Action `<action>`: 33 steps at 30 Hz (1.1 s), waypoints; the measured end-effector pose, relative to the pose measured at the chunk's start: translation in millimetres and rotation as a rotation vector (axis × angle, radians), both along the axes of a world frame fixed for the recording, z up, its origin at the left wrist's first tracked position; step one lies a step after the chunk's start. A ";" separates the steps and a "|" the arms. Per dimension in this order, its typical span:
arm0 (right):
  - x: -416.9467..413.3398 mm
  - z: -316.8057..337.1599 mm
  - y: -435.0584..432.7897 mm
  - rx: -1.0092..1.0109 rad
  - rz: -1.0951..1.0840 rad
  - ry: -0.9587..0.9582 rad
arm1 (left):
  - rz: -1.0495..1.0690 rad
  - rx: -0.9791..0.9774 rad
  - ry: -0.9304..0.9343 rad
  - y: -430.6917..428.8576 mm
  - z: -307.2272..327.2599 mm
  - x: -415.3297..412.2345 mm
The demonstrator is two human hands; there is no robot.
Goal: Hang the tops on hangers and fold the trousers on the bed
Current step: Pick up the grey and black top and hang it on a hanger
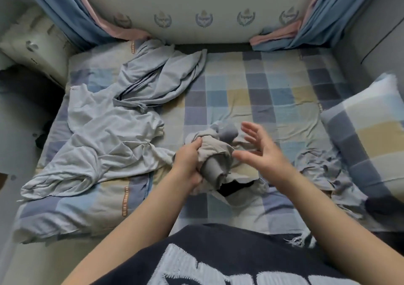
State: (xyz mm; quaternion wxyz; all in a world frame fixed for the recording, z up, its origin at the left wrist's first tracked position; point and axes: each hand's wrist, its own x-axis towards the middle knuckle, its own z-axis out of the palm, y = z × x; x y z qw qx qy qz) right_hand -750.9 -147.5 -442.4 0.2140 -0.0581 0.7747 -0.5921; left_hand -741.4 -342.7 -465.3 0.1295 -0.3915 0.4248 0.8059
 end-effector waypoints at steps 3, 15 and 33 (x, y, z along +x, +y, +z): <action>49.6 -40.0 -6.7 0.122 0.105 -0.044 | -0.116 0.133 -0.101 8.1 8.2 3.7; 99.2 -60.0 -21.1 0.409 -0.252 0.146 | -0.434 -0.035 -0.071 -44.5 -2.5 -1.1; 233.3 -59.3 -47.8 0.293 -0.825 -0.003 | -0.957 -0.414 0.384 4.2 -0.3 70.5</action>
